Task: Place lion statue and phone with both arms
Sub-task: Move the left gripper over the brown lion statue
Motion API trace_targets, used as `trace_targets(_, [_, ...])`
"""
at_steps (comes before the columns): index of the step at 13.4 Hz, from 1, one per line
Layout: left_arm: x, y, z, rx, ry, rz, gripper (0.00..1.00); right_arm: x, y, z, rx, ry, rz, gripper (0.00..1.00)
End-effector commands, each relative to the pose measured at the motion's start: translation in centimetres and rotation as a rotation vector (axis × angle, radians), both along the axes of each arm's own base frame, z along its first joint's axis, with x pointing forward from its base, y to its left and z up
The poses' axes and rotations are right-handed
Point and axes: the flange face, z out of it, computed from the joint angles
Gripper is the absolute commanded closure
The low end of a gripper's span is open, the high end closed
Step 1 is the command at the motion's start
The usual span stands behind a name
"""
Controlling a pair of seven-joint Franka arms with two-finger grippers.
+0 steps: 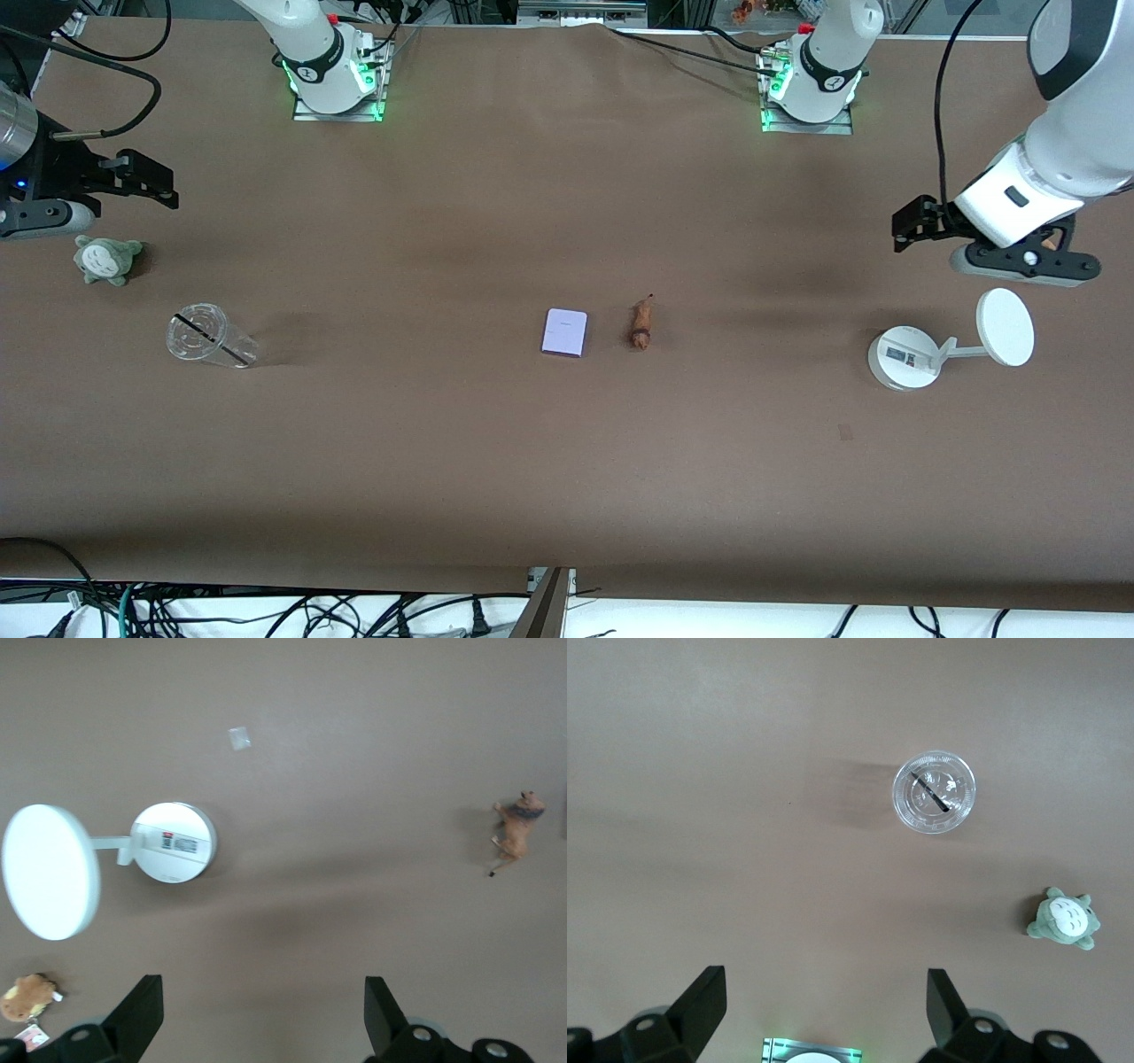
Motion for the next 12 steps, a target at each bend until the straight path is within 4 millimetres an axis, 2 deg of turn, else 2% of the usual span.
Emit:
trace_targets(1, [0.1, -3.6, -1.4, -0.019, 0.04, -0.05, 0.0, 0.2, 0.4, 0.2, 0.002, 0.011, -0.005, 0.0])
trace_targets(2, [0.1, -5.7, -2.1, -0.018, 0.043, -0.04, 0.0, 0.2, 0.6, 0.1, 0.002, 0.013, 0.001, 0.0])
trace_targets(3, [0.2, -8.5, -3.6, -0.017, 0.048, 0.0, 0.0, 0.2, 0.6, 0.1, 0.002, 0.013, 0.001, 0.0])
trace_targets(4, [0.6, -11.0, -5.9, -0.023, 0.062, 0.012, 0.0, 0.2, 0.5, 0.0, 0.002, 0.017, -0.004, 0.0])
trace_targets(5, [0.3, -13.7, -6.7, -0.025, 0.065, -0.001, 0.0, 0.2, 0.5, 0.0, 0.001, 0.017, -0.005, 0.0])
trace_targets(6, [0.2, -15.4, -7.3, -0.025, 0.047, 0.019, 0.0, 0.2, 0.5, 0.0, 0.002, 0.017, -0.004, 0.0])
trace_targets(7, [0.6, -16.6, -8.9, -0.041, 0.033, 0.029, 0.0, 0.2, 0.5, 0.0, 0.002, 0.017, -0.004, 0.0])
trace_targets(10, [0.9, -23.6, -16.0, -0.103, 0.003, -0.024, 0.0, 0.2, 0.5, -0.3, 0.001, 0.023, -0.005, 0.0])
trace_targets(12, [0.4, -26.1, -20.0, -0.117, -0.016, -0.024, 0.0, 0.3, 0.5, -0.3, 0.003, 0.023, -0.005, 0.0])
